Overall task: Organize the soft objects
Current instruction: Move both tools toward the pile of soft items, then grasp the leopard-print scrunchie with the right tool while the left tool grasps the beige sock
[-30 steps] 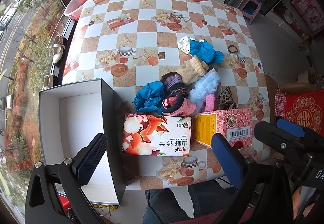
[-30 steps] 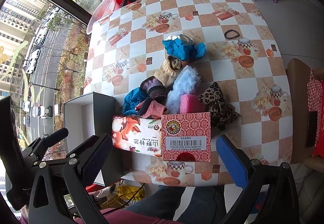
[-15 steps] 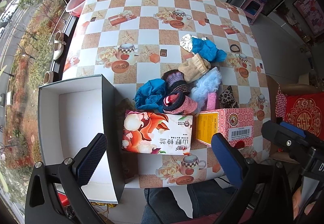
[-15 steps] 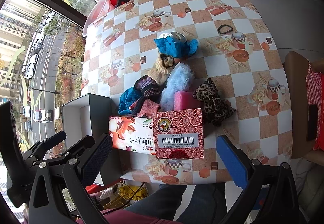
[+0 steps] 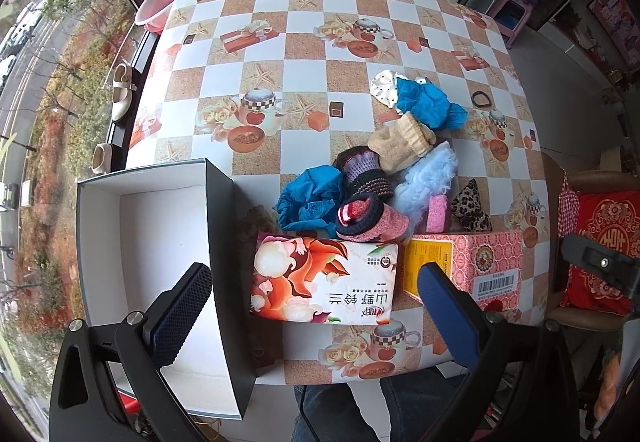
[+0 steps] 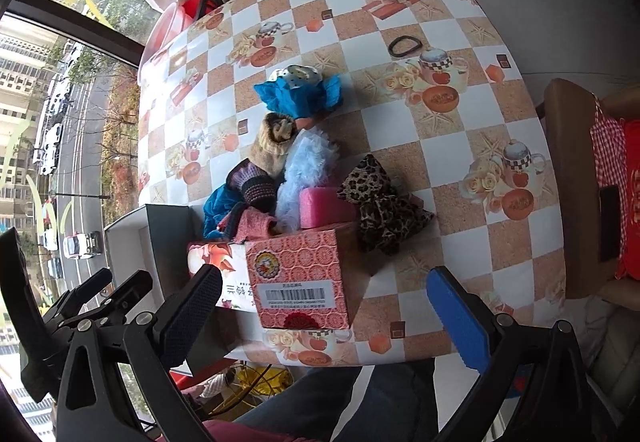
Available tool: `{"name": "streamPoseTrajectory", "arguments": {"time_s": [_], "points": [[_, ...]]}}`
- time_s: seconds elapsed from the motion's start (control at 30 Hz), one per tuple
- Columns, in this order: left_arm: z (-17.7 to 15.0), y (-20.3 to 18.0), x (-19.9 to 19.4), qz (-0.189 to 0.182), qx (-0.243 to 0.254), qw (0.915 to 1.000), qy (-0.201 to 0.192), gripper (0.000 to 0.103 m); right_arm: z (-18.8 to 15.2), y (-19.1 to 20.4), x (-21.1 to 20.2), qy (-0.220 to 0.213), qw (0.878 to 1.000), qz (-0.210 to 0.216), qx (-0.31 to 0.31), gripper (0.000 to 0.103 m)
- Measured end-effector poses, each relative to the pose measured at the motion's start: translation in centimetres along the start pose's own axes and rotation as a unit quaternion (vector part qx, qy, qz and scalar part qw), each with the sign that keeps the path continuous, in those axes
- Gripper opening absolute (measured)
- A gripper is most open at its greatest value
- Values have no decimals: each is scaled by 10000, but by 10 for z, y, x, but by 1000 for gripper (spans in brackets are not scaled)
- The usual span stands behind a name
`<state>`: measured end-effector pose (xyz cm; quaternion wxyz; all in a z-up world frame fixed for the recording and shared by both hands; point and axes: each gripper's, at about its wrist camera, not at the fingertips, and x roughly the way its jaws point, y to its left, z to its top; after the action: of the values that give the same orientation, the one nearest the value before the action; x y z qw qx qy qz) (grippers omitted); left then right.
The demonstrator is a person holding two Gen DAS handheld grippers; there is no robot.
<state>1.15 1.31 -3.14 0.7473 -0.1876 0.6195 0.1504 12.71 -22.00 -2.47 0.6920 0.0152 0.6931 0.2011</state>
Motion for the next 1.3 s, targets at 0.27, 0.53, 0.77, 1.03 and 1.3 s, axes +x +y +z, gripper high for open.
{"name": "streamPoseTrajectory", "arguments": {"time_s": [0.27, 0.53, 0.77, 1.03, 1.3], "points": [[37, -23, 32, 81, 502, 9987, 11, 103, 16, -40, 16, 174, 9991, -131, 369, 103], [82, -75, 92, 230, 1774, 9838, 66, 103, 33, -66, 59, 587, 9969, -236, 476, 103], [94, -104, 145, 496, 2460, 9671, 422, 103, 52, -76, 116, 1122, 9920, -186, 553, 103], [121, -92, 185, 1511, 2057, 9664, 315, 103, 58, -85, 184, 1896, 9797, -586, 292, 103], [140, -32, 156, 998, 1162, 9880, 186, 103, 80, -154, 141, 1058, 9861, -1090, 678, 103]]}}
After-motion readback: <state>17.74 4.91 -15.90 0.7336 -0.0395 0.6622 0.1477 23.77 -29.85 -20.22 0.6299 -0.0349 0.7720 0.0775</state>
